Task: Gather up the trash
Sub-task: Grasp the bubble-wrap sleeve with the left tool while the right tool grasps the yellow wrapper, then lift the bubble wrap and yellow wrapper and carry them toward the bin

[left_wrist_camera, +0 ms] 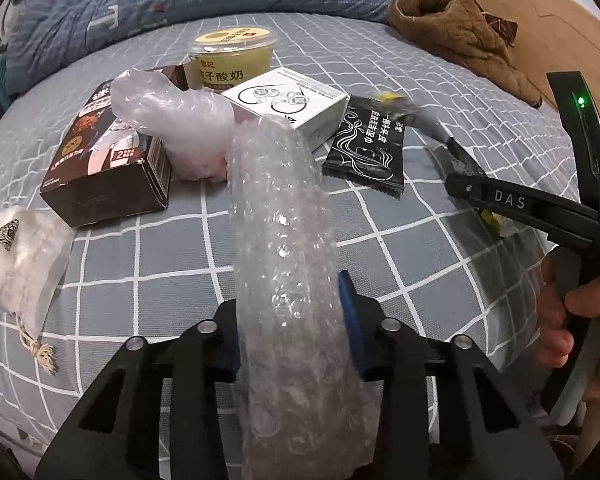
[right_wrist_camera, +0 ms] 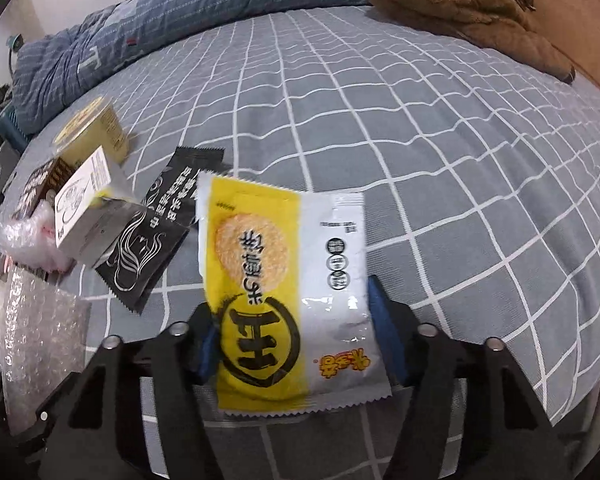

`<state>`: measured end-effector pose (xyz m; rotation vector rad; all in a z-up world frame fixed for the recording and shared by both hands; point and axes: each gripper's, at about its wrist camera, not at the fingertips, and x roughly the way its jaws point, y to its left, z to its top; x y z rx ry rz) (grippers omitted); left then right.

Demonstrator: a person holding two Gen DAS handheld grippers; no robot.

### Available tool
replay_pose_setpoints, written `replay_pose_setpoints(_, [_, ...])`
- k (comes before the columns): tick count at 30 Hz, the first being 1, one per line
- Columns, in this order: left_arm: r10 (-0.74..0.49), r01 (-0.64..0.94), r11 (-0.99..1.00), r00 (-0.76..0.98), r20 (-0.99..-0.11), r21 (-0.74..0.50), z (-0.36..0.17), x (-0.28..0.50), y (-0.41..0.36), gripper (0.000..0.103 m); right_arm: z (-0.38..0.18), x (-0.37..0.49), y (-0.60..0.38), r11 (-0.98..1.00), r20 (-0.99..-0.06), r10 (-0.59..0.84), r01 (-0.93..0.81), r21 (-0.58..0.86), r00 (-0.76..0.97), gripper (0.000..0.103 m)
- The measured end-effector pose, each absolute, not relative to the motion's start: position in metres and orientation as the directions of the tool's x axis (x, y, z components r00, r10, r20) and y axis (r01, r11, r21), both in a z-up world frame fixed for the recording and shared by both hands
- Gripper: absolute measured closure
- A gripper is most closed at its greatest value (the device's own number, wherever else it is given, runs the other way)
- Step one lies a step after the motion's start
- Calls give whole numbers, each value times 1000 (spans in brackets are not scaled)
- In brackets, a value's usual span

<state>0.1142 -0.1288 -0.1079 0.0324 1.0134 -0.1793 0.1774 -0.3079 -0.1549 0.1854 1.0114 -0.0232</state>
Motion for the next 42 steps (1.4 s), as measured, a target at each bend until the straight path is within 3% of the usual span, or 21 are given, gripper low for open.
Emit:
replay_pose_setpoints(5, [-143, 171, 983, 525, -839, -61, -103, 111, -128, 72, -150, 175, -312, 983, -836, 72, 103, 152, 544, 57])
replay_pose_setpoints(17, [-135, 152, 987, 555, -821, -59, -85, 106, -114, 73, -131, 166, -307, 992, -830, 28, 89, 94, 558, 66])
replay_pose_setpoints(27, [-116, 135, 990, 567, -815, -47, -75, 99, -101, 73, -114, 155, -297, 996, -825, 14, 67, 63, 565, 81])
replay_pose_setpoints(42, [-96, 86, 995, 613, -784, -54, -46, 81, -65, 73, -87, 123, -266, 998, -787, 12, 35, 43, 617, 87])
